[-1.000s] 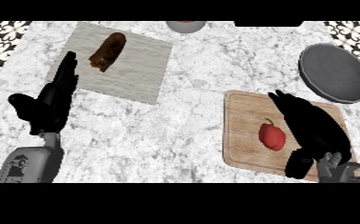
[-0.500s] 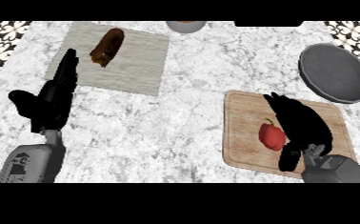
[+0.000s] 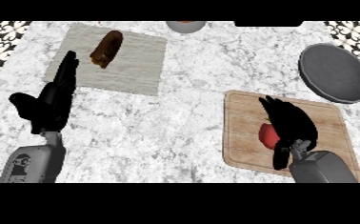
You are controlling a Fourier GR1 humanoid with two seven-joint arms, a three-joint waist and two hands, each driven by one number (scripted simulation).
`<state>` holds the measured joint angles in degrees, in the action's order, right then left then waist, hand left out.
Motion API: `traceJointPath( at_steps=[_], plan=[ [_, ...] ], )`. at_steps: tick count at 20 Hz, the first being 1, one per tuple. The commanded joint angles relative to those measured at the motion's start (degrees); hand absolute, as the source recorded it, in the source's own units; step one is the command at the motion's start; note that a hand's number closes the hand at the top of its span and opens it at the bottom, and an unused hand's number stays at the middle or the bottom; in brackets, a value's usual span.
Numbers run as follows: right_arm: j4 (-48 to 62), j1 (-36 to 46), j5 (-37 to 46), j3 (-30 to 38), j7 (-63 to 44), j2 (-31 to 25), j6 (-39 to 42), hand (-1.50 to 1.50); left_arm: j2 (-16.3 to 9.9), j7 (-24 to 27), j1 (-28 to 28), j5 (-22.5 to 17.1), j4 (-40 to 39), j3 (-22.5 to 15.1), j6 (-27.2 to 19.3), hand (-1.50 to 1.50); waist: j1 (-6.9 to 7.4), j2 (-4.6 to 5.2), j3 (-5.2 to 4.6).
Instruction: Pick the bell pepper from the cutting board and place it in the pan
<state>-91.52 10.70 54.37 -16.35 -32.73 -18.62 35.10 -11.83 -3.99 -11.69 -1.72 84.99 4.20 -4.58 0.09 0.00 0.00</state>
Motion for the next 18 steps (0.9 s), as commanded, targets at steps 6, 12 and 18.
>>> traceJointPath(
  at_steps=[6,12,18],
  plan=[
    [3.58,-0.85,0.84,-0.49,11.57,-2.32,-1.03,1.5,1.37,-1.38,1.74,1.81,2.46,-0.68,-0.69,0.0,0.19,-0.04,0.02],
    [7.43,-2.11,6.69,-3.22,12.62,0.65,-5.55,1.5,1.01,-2.66,0.0,1.56,2.93,0.56,0.0,0.0,0.05,-0.02,0.01],
    [-0.46,-3.76,5.38,-2.37,12.68,2.81,-3.57,1.5,2.79,-1.36,-1.04,1.93,-0.29,0.02,0.09,0.0,-0.21,-0.07,0.0]
  ],
)
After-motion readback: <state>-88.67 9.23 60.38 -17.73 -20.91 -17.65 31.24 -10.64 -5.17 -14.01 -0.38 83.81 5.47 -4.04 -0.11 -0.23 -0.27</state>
